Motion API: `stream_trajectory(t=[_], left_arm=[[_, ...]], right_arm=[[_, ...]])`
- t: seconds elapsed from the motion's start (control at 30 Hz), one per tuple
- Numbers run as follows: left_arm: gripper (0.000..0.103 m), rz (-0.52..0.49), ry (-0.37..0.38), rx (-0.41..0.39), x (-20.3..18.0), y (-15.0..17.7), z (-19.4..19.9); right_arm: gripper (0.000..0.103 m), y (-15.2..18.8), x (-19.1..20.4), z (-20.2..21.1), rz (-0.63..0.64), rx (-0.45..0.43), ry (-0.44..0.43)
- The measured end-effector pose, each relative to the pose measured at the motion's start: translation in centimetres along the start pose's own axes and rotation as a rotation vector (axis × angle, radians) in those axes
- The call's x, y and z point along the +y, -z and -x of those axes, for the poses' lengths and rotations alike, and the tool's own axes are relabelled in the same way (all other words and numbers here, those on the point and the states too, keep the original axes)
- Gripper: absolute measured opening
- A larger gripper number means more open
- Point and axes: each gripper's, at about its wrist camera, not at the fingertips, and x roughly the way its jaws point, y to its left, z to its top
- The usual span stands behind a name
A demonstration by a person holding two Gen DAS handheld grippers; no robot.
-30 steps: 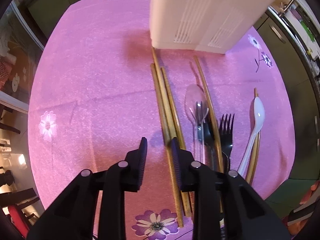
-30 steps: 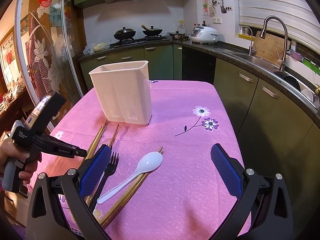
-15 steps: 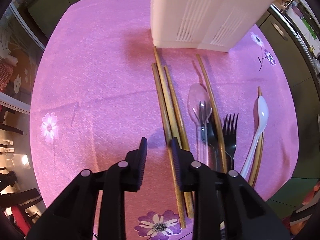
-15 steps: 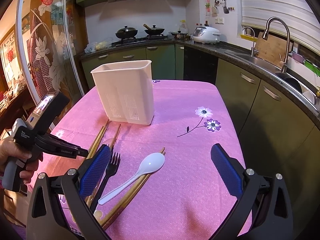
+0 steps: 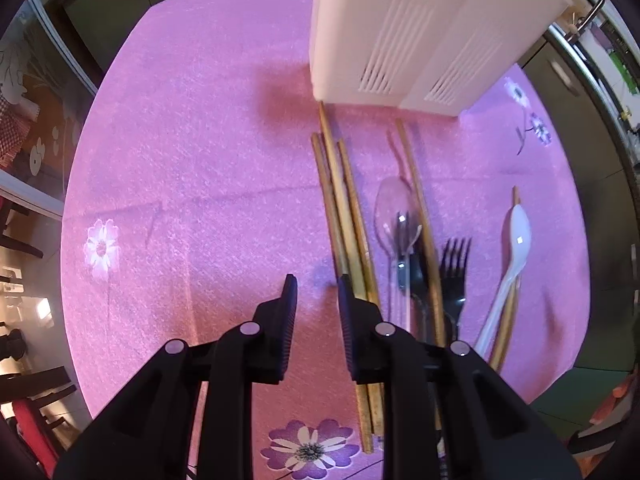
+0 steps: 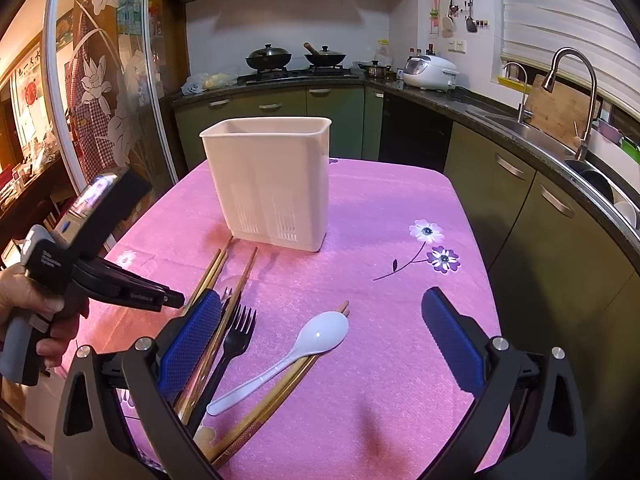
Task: Organize utensils
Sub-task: 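Lower the left tool over the chopsticks and close on one chopstick, then lower the right tool and close on a chopstick beside the caddy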
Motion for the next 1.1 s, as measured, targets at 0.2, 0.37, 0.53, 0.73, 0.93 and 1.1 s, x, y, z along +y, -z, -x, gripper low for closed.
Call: stream_trajectory(t=[0.2, 0.37, 0.53, 0.73, 0.93, 1.1], left_arm=[[0.020, -0.015, 0.019, 0.009, -0.6, 0.7, -0.5], [0.022, -0.029, -0.010, 0.019, -1.3, 1.2, -1.8], [0.022, 0.006, 0.000, 0.003, -0.5, 1.1, -1.5], [0.023, -0.004, -0.012, 0.019, -0.2, 0.8, -2.0], [0.020, -0.013, -0.035, 0.024, -0.6, 0.4, -2.5], [0.008, 0.008, -0.030, 0.029, -0.2, -0.2, -2.8]], right_arm=[[0.099, 0.2, -0.1, -0.4, -0.006, 0.010, -0.001], [0.099, 0.4, -0.3, -0.2, -0.010, 0.005, -0.005], [0.099, 0.4, -0.8, -0.3, -0.023, 0.000, -0.002], [0.099, 0.6, -0.6, -0.5, -0.020, 0.011, -0.003], [0.099, 0.5, -0.5, -0.6, -0.018, 0.014, -0.003], [0.099, 0.5, -0.5, -0.7, -0.020, 0.030, -0.004]])
